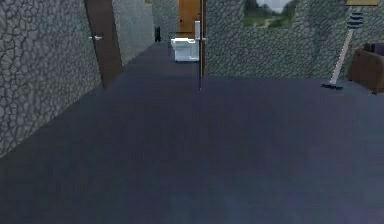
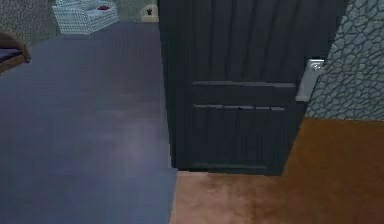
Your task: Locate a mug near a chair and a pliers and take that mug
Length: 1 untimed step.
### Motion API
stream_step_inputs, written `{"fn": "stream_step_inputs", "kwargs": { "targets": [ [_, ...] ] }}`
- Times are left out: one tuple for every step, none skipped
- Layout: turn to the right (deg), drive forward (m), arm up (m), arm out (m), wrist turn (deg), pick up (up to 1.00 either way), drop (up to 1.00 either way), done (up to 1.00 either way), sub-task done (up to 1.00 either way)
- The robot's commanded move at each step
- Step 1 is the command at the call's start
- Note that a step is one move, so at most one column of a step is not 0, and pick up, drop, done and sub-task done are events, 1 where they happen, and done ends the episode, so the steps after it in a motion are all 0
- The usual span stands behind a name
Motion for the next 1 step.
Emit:
{"fn": "stream_step_inputs", "kwargs": {
  "targets": [
    [-3.0, 0.00, 0.00, 0.00, 0.0, 0.00, 0.00, 0.00, 0.00]
  ]
}}
